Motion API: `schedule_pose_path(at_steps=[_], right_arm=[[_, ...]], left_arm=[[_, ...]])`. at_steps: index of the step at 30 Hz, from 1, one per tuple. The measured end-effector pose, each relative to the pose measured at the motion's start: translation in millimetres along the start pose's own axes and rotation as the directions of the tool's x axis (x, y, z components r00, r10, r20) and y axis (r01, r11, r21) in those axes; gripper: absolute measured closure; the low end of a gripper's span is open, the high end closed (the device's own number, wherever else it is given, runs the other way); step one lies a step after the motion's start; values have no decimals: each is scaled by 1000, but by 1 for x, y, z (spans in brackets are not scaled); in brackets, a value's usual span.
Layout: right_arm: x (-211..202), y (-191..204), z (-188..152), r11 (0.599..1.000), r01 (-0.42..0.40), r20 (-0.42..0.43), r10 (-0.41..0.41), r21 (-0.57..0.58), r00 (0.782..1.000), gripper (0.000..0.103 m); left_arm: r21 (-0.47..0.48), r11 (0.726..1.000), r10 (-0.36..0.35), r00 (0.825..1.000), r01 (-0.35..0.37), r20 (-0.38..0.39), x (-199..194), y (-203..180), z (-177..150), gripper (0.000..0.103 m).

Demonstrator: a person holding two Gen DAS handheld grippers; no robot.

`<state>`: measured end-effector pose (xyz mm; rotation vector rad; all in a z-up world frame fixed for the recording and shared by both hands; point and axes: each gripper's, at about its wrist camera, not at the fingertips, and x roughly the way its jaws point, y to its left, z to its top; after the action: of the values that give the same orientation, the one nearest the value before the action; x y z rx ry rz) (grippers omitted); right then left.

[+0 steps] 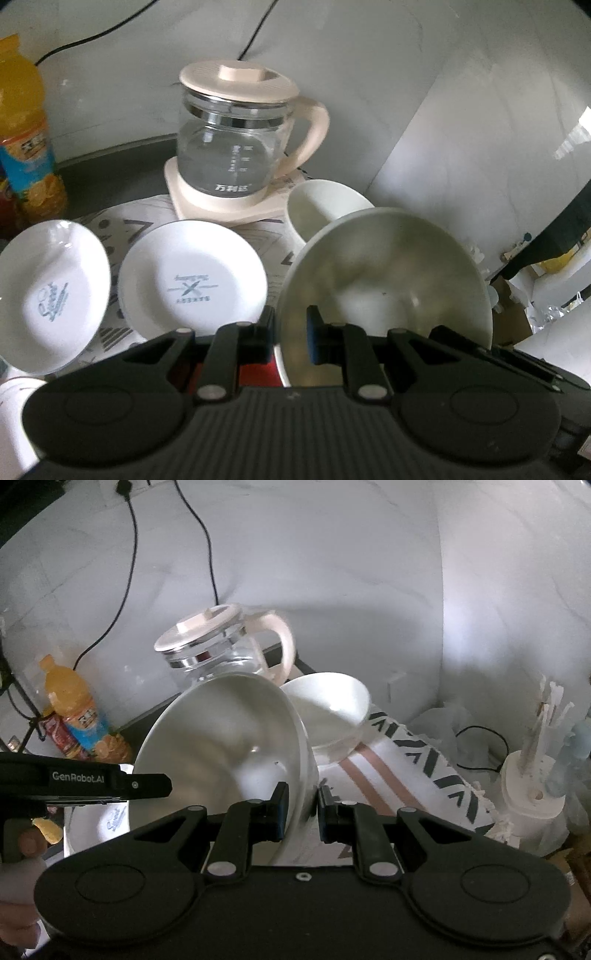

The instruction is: Organize plates and bowls

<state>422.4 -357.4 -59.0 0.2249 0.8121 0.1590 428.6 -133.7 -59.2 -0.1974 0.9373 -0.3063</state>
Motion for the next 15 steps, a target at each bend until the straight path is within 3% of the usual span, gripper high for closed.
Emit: schedule_pose_path(at_steps=[15], right_arm=[[2,37,-25,998,-52,-26,51,-32,998,87]], left_arm=[[-55,997,47,999,-46,7,-22,41,-29,87]])
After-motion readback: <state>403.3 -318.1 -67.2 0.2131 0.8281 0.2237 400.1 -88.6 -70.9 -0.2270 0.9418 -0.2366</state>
